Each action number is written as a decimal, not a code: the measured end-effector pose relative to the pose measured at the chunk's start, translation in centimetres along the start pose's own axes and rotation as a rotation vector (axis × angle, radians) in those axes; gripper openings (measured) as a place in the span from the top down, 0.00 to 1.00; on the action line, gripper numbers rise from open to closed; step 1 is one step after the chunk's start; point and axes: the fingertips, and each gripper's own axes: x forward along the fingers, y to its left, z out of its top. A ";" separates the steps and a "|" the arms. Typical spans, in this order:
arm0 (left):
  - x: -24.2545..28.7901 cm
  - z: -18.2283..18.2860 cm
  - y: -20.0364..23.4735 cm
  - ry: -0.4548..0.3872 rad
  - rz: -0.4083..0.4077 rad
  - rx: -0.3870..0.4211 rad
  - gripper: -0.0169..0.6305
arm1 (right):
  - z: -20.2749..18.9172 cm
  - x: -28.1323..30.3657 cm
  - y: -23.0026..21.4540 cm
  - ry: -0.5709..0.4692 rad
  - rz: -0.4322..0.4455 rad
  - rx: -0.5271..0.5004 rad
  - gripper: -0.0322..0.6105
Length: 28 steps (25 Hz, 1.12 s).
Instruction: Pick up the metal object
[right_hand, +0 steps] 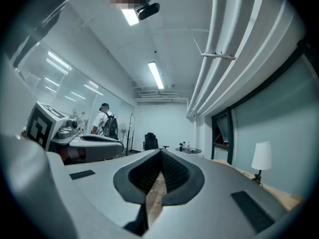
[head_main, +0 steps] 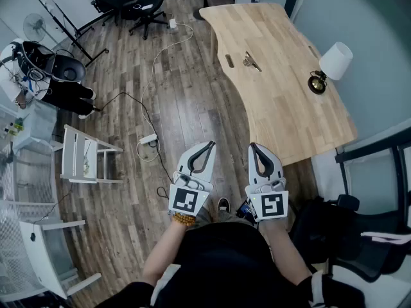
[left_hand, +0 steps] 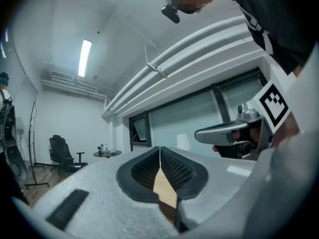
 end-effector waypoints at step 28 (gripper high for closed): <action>18.0 -4.6 20.2 0.020 -0.316 -0.022 0.94 | -4.3 19.0 -13.3 0.159 -0.467 0.057 0.95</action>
